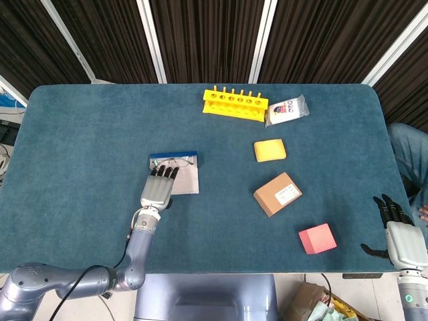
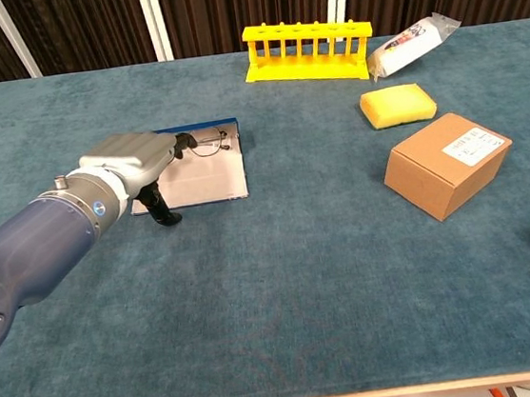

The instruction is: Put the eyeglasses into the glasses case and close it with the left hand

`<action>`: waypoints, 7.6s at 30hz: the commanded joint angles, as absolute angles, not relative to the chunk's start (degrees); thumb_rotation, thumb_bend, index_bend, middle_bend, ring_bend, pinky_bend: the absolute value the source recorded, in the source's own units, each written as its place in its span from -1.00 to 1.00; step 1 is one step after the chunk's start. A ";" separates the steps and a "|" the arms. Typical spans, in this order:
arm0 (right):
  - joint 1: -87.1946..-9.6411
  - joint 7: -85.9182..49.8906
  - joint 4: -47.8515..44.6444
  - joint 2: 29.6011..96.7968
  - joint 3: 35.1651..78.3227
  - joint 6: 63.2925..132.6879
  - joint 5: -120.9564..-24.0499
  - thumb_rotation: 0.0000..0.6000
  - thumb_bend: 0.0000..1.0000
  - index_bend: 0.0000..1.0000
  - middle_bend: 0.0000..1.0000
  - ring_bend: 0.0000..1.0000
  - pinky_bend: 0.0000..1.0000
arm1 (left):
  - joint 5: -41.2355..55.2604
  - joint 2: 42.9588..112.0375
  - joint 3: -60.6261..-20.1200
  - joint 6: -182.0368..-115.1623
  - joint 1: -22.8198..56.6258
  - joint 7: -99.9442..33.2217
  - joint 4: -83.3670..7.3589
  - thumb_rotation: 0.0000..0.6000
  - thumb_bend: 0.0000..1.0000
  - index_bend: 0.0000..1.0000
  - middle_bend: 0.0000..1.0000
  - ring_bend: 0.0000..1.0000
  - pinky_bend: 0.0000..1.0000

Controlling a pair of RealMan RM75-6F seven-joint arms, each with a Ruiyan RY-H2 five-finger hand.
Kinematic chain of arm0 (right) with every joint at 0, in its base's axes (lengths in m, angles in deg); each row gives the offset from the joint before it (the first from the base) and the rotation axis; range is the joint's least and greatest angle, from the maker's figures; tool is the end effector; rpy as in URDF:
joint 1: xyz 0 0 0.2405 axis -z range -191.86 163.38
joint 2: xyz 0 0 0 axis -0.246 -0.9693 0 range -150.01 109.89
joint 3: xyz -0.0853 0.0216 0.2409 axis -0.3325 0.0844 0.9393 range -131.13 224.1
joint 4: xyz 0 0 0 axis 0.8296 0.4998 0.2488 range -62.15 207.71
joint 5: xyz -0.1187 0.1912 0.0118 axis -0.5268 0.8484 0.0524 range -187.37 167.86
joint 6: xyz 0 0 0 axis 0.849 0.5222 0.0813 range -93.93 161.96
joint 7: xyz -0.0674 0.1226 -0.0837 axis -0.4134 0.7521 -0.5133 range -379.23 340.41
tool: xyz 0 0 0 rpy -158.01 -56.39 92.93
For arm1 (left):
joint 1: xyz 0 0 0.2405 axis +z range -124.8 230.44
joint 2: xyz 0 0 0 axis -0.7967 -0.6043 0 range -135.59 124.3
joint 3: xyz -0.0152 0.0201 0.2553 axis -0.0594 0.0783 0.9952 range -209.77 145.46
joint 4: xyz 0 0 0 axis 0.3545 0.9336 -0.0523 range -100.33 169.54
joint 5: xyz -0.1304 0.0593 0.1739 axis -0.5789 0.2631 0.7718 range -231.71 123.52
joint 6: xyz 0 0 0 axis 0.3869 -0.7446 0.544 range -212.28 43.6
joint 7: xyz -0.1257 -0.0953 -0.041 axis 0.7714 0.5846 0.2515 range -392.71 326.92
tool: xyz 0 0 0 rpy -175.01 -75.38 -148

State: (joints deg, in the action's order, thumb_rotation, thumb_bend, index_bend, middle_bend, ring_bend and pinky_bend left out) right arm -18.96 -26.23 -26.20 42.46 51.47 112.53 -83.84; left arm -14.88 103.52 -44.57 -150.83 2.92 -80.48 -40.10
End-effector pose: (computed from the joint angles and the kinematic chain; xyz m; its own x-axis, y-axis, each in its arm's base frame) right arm -0.3286 -0.2035 0.1409 0.3828 -0.1063 0.9177 -0.9020 0.1719 0.3961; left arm -0.1118 0.3594 -0.1165 0.5754 0.2653 0.7736 0.8179 -0.1855 -0.5447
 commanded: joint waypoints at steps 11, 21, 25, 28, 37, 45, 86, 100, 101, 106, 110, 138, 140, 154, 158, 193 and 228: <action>-18.92 -26.29 -25.40 42.93 51.36 113.49 -85.25 1.00 -0.64 -0.85 -0.95 -0.80 -0.55 | -14.66 105.29 -45.93 -149.85 2.84 -80.41 -36.89 1.00 -0.39 -0.73 -0.67 -0.84 -0.60; -18.88 -25.95 -25.32 42.98 51.41 113.49 -85.20 1.00 -0.64 -0.85 -0.95 -0.80 -0.55 | -13.96 105.88 -46.47 -149.43 3.00 -80.17 -36.03 1.00 -0.39 -0.65 -0.68 -0.84 -0.62; -18.87 -25.90 -25.36 42.97 51.44 113.53 -85.21 1.00 -0.64 -0.85 -0.95 -0.80 -0.55 | -13.22 106.18 -46.55 -149.72 3.04 -80.08 -35.70 1.00 -0.32 -0.57 -0.68 -0.84 -0.62; -18.87 -25.83 -25.44 42.92 51.44 113.39 -85.07 1.00 -0.64 -0.85 -0.95 -0.80 -0.55 | -12.92 106.40 -46.67 -149.85 3.07 -80.22 -35.38 1.00 -0.27 -0.56 -0.68 -0.84 -0.62; -18.88 -25.72 -25.61 42.76 51.48 113.26 -84.91 1.00 -0.64 -0.85 -0.95 -0.80 -0.55 | -12.68 106.81 -47.46 -149.68 3.07 -80.29 -34.70 1.00 -0.22 -0.54 -0.68 -0.84 -0.62; -18.87 -25.77 -25.72 42.70 51.46 113.15 -84.76 1.00 -0.64 -0.85 -0.95 -0.80 -0.55 | -11.95 106.87 -48.44 -150.11 2.88 -80.22 -34.41 1.00 -0.22 -0.52 -0.68 -0.84 -0.62; -18.84 -25.82 -26.17 42.58 51.58 112.89 -83.96 1.00 -0.64 -0.85 -0.94 -0.80 -0.55 | -11.97 107.38 -51.98 -149.39 2.09 -79.39 -30.32 1.00 -0.06 -0.10 -0.66 -0.84 -0.63; -18.89 -25.78 -26.49 42.37 51.59 112.45 -83.46 1.00 -0.64 -0.85 -0.94 -0.80 -0.55 | -10.56 107.47 -51.57 -149.65 2.45 -78.39 -30.68 1.00 -0.06 -0.05 -0.64 -0.84 -0.63; -18.90 -25.78 -26.52 42.36 51.59 112.42 -83.42 1.00 -0.64 -0.85 -0.94 -0.80 -0.55 | -10.54 107.48 -51.60 -149.64 2.46 -78.34 -30.62 1.00 -0.06 -0.05 -0.64 -0.84 -0.63; -18.94 -25.74 -26.63 42.28 51.61 112.26 -83.26 1.00 -0.64 -0.85 -0.94 -0.80 -0.55 | -10.10 107.59 -51.65 -149.75 2.46 -78.05 -30.07 1.00 -0.06 -0.05 -0.64 -0.84 -0.63; -18.92 -25.67 -26.68 42.26 51.65 112.29 -83.16 1.00 -0.64 -0.85 -0.94 -0.80 -0.55 | -9.69 107.78 -51.81 -149.81 2.40 -77.63 -29.42 1.00 -0.06 -0.05 -0.64 -0.84 -0.63; -19.04 -25.96 -27.08 42.09 51.71 111.82 -82.29 1.00 -0.64 -0.85 -0.93 -0.80 -0.55 | -7.98 109.20 -52.62 -148.55 2.24 -75.00 -25.23 1.00 -0.06 -0.05 -0.62 -0.84 -0.63; -19.08 -25.95 -27.12 42.04 51.73 111.80 -82.31 1.00 -0.64 -0.85 -0.93 -0.80 -0.55 | -7.99 109.26 -52.77 -148.53 2.25 -74.97 -25.10 1.00 -0.06 -0.07 -0.62 -0.84 -0.63; -19.18 -25.72 -27.51 41.75 51.72 111.34 -81.89 1.00 -0.64 -0.85 -0.92 -0.80 -0.55 | -7.91 108.81 -53.10 -148.55 2.72 -74.80 -26.48 1.00 0.02 0.10 -0.48 -0.84 -0.64; -19.24 -25.50 -27.73 41.61 51.72 111.05 -81.69 1.00 -0.64 -0.85 -0.92 -0.80 -0.55 | -7.65 108.24 -53.09 -148.96 3.06 -74.70 -27.10 1.00 0.06 0.12 -0.48 -0.84 -0.64; -19.43 -25.09 -28.35 41.36 51.72 110.63 -81.18 1.00 -0.64 -0.85 -0.92 -0.80 -0.55 | -16.91 96.48 -53.85 -152.83 4.58 -83.69 -47.69 1.00 0.06 0.11 -0.52 -0.84 -0.65; -19.50 -25.73 -28.59 41.29 51.63 110.41 -80.43 1.00 -0.64 -0.85 -0.92 -0.80 -0.55 | -20.02 102.96 -54.81 -152.30 -1.37 -84.05 -36.02 1.00 0.06 0.11 -0.53 -0.84 -0.65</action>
State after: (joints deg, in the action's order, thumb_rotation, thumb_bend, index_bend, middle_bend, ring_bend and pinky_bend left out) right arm -19.49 -25.74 -28.59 41.28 51.63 110.42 -80.44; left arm -19.92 102.83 -54.75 -152.41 -1.27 -84.08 -36.19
